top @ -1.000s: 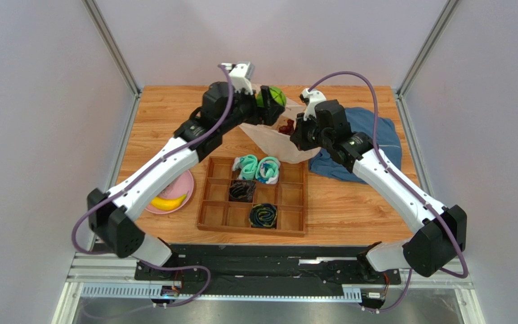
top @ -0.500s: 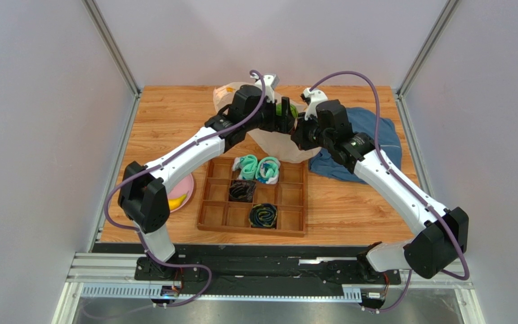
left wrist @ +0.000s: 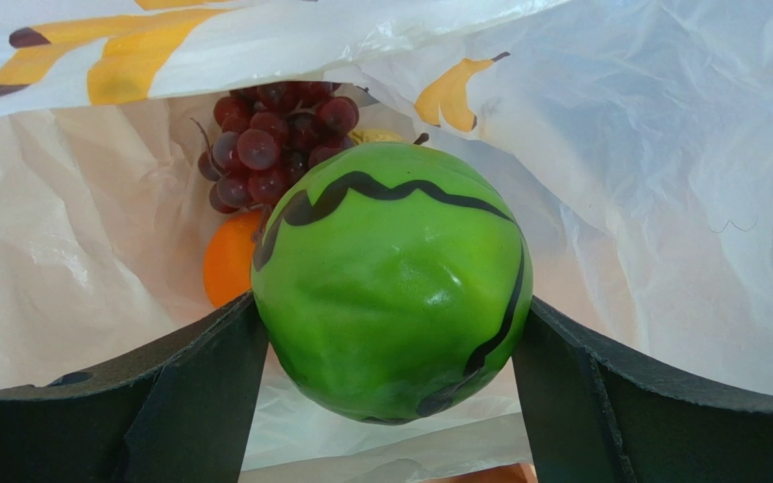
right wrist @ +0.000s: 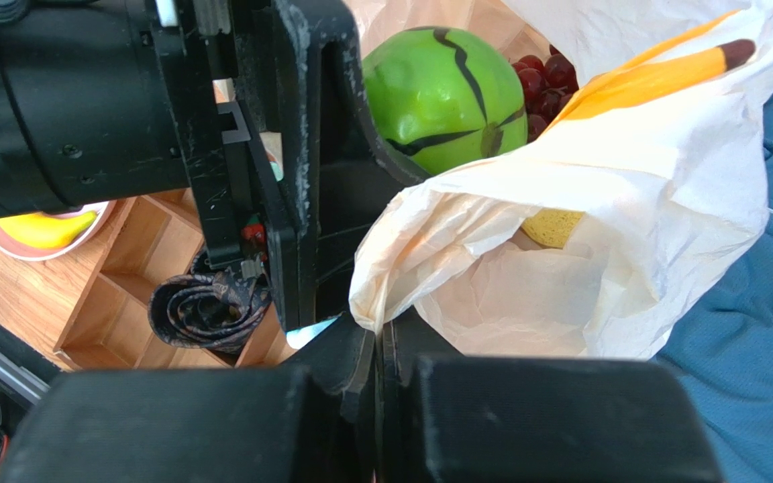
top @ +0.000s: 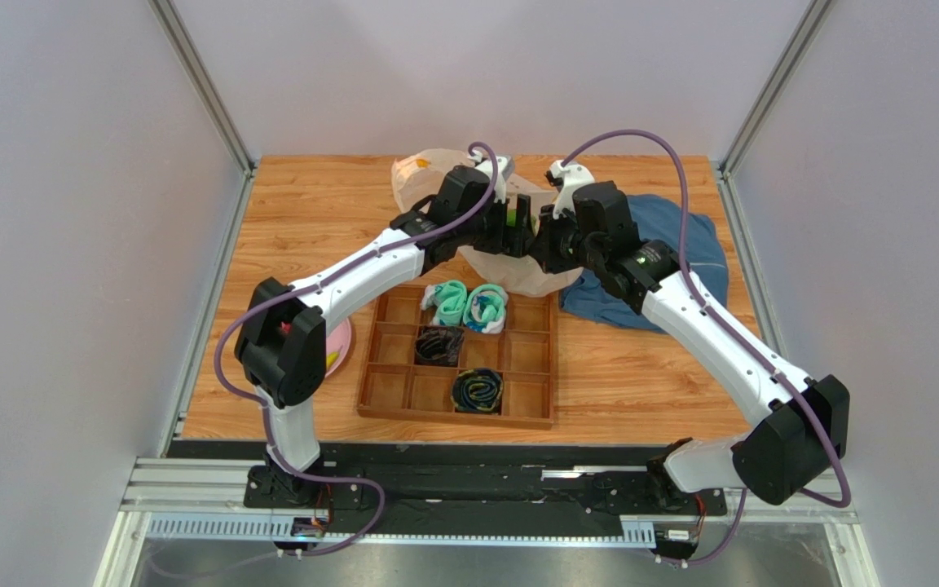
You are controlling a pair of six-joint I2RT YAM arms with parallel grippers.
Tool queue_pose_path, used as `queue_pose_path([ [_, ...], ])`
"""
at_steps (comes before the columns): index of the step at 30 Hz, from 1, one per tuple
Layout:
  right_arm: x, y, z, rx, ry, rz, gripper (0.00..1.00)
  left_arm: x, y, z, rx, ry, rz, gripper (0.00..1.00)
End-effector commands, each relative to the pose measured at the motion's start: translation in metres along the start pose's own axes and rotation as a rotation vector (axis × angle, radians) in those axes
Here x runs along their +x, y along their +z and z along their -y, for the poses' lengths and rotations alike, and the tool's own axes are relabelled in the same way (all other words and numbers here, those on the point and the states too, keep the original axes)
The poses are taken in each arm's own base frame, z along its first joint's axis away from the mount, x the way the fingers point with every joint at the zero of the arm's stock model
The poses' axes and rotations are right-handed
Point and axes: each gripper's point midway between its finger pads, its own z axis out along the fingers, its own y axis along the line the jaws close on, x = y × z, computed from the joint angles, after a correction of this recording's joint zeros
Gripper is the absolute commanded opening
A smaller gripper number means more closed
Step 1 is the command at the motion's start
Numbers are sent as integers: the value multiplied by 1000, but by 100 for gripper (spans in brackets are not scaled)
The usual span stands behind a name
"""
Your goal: Place the fruits into the plastic bag
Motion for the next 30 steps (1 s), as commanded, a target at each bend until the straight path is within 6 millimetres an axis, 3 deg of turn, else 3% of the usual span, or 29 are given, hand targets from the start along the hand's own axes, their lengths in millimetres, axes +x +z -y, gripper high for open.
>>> queue_pose_path([
  [1,-27,-13,-10,-25,-5,85,5,-27,-12,17,41,31,68,86],
  [12,-27,-13,-9,-23,-5,87,5,-32,-18,19,40,31,86,95],
  [23,-25,-12,-8,-20,-6,82,5,-38,-24,16,15,36,107,99],
  [30,-26,-12,-8,-15,-9,84,5,-61,-42,16,-14,52,189,99],
])
